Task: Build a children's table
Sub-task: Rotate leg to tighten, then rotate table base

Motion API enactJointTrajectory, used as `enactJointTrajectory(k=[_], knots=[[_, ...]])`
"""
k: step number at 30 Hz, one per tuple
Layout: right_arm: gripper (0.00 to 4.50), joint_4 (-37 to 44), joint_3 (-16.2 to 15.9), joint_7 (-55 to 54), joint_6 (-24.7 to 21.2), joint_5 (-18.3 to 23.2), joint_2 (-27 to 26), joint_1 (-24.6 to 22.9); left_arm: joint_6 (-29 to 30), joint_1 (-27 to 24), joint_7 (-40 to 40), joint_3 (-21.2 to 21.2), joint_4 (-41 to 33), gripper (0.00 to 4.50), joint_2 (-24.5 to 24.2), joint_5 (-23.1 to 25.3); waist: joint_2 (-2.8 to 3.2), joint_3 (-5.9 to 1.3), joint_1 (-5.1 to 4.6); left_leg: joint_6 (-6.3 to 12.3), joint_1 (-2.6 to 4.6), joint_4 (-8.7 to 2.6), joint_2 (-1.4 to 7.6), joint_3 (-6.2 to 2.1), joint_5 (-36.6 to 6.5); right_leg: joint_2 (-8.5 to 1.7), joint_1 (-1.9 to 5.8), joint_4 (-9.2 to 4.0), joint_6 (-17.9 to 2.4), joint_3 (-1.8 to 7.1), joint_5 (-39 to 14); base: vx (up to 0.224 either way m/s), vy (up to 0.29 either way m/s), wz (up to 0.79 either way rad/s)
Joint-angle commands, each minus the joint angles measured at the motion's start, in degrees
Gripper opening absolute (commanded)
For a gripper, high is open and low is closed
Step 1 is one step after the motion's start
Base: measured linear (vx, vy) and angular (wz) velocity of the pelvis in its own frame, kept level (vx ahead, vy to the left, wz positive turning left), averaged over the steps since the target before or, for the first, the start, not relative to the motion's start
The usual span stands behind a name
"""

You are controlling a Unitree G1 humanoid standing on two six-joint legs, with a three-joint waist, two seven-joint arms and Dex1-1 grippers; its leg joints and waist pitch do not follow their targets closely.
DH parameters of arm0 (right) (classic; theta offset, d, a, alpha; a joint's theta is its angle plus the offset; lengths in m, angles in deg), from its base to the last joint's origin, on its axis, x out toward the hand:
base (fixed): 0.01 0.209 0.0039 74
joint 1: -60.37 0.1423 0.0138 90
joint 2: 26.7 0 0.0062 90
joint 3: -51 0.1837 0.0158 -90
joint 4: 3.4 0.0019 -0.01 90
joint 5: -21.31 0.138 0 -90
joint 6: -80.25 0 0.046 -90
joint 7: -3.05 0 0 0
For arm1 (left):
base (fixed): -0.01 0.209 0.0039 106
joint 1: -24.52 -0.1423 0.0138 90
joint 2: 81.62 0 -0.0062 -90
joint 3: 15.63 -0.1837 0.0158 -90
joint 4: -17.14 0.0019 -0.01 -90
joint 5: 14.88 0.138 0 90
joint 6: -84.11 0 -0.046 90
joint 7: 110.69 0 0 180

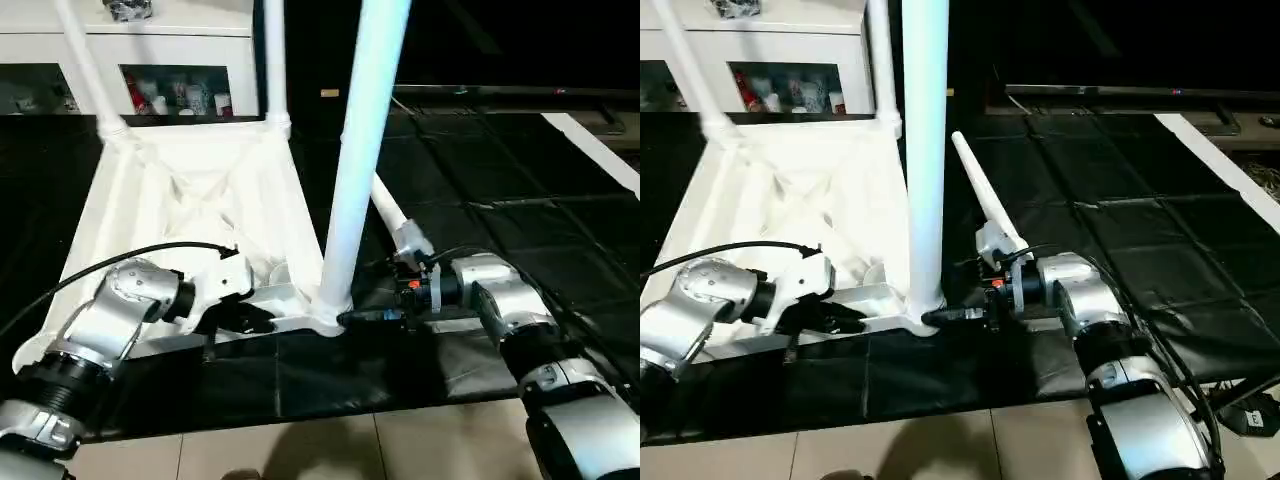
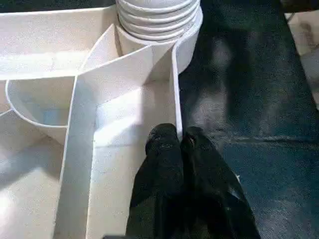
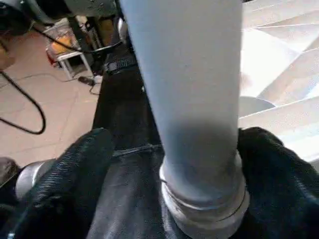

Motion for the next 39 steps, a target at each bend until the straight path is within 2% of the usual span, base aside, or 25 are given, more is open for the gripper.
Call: enactJointTrajectory(k=[1, 4, 7, 14, 17, 18, 29, 30, 31, 33, 34, 36, 37, 38, 39], knots=[[3.78, -1.8, -0.8, 1.5, 1.6, -1.3, -0.4, 1.6, -1.8, 0.6, 3.5, -3.5, 0.0, 0.0, -0.1, 0.9, 0.99, -3.6, -0.5, 1.61, 0.76, -3.36, 3.83, -1.06, -11.0, -5.69, 2.31, -4.16, -13.5, 3.4, -7.0, 0.0, 0.0, 0.0], [3.43, -3.1, -0.6, 0.8, 2.6, -1.7, -0.9, 2.3, -2.3, 0.8, 4.0, -3.7, 0.4, 0.0, -0.2, 1.0, 0.9, -3.59, -0.46, 1.26, 0.83, -3.43, 3.88, -1.08, -11.6, -5.78, 2.3, -4.25, -13.4, 3.43, -8.1, 0.0, 0.0, 0.0], [3.34, -4.1, -0.7, 0.7, 3.0, -1.7, -1.1, 3.0, -3.1, 1.2, 4.4, -3.7, 1.3, 0.0, 0.0, 1.1, 0.95, -3.59, -0.46, 1.26, 0.87, -3.41, 3.89, -1.06, -11.3, -5.69, 2.3, -4.09, -13.6, 3.44, -7.3, 0.0, 0.0, 0.0], [2.57, -5.1, -0.8, 0.8, 3.7, -1.9, -1.5, 3.4, -3.9, 1.3, 4.5, -3.6, 1.9, 0.0, 0.0, 1.5, 0.89, -3.67, -0.44, 1.6, 0.84, -3.33, 3.88, -1.03, -10.7, -5.7, 2.35, -3.95, -13.7, 3.38, -6.1, 0.0, 0.0, 0.0], [2.42, -6.0, -0.6, 1.4, 4.3, -2.2, -1.8, 3.7, -4.3, 1.3, 4.6, -3.6, 2.4, 0.0, -0.1, 1.5, 0.93, -3.68, -0.44, 1.61, 0.8, -3.31, 3.88, -1.03, -10.6, -5.73, 2.37, -3.96, -13.9, 3.39, -6.4, 0.0, 0.0, 0.0], [2.21, -6.3, -0.6, 1.6, 4.4, -2.3, -1.8, 3.7, -4.5, 1.4, 4.7, -3.6, 2.6, 0.0, -0.1, 1.6, 0.92, -3.68, -0.43, 1.59, 0.77, -3.31, 3.86, -1.04, -10.7, -5.72, 2.4, -3.97, -13.8, 3.4, -6.5, 0.0, 0.0, 0.0], [1.99, -5.7, -0.8, 2.3, 4.7, -2.3, -1.9, 2.4, -4.1, 1.4, 3.9, -3.3, 3.6, 0.0, 0.0, 1.8, 1.04, -3.75, -0.45, 1.51, 0.84, -3.27, 3.86, -1.05, -10.9, -5.67, 2.41, -3.86, -14.0, 3.38, -5.7, 0.0, 0.0, 0.0], [1.98, -5.6, -0.8, 2.2, 4.6, -2.3, -2.0, 2.3, -3.9, 1.4, 3.7, -3.1, 3.6, 0.0, 0.0, 1.7, 2.1, -3.67, -0.28, 1.27, 0.88, -3.27, 3.86, -1.2, -11.3, -5.75, 2.25, -3.83, -14.1, 3.39, -5.8, 0.0, 0.0, 0.0], [1.98, -5.4, -0.8, 2.1, 4.6, -2.2, -2.0, 2.0, -3.7, 1.4, 3.4, -3.0, 3.6, 0.0, 0.1, 1.7, 1.72, -3.69, -0.47, 1.27, 0.92, -3.31, 3.87, -1.06, -11.8, -5.62, 2.26, -4.06, -14.1, 3.4, -5.7, 0.0, 0.0, 0.0], [1.98, -4.5, -0.5, 1.3, 4.3, -1.9, -2.2, 0.9, -2.3, 1.3, 1.6, -2.0, 3.8, 0.0, 0.5, 1.4, 1.49, -3.64, -0.46, 1.27, 0.86, -3.33, 3.83, -1.12, -11.8, -5.56, 2.42, -3.88, -14.3, 3.39, -4.9, 0.0, 0.0, 0.0], [1.98, -4.0, -0.4, 0.9, 4.1, -1.7, -2.3, 0.3, -1.5, 1.2, 0.8, -1.4, 3.8, 0.0, 0.8, 1.1, 1.79, -3.42, -0.49, 1.27, 0.89, -3.37, 3.82, -1.13, -12.4, -5.58, 2.35, -3.98, -14.3, 3.41, -5.4, 0.0, 0.0, 0.0], [1.98, -2.8, 0.1, -0.6, 3.5, -1.2, -2.7, -1.0, 0.3, 1.0, -1.4, -0.2, 3.6, 0.0, 1.5, 0.6, 1.64, -3.27, -0.4, 1.5, 0.92, -3.41, 3.76, -1.1, -12.7, -5.6, 2.33, -4.19, -14.1, 3.45, -6.9, 0.0, 0.0, 0.0], [1.98, -1.6, 0.6, -1.9, 2.8, -0.7, -3.1, -2.1, 1.8, 0.8, -3.3, 0.9, 3.2, 0.0, 2.2, 0.0, 1.99, -3.01, -0.37, 1.46, 0.92, -3.46, 3.78, -1.11, -13.0, -5.63, 2.16, -4.27, -13.9, 3.54, -7.5, 0.0, 0.0, 0.0], [1.98, -1.0, 0.9, -2.7, 2.4, -0.5, -3.3, -2.8, 2.6, 0.7, -4.4, 1.5, 3.0, 0.0, 2.6, -0.4, 1.85, -2.88, -0.42, 1.34, 0.92, -3.63, 3.82, -1.17, -14.3, -5.7, 2.24, -4.58, -13.4, 3.53, -10.2, 0.0, 0.0, 0.0], [1.96, 0.1, 1.6, -6.4, 1.7, -0.4, -4.1, -4.8, 6.2, 0.2, -7.2, 3.6, 1.4, 0.0, 3.9, -2.0, 1.86, -2.8, -0.41, 1.11, 1.04, -3.69, 3.87, -1.19, -14.8, -5.71, 2.14, -4.59, -13.3, 3.54, -11.4, 0.0, 0.0, 0.0]])
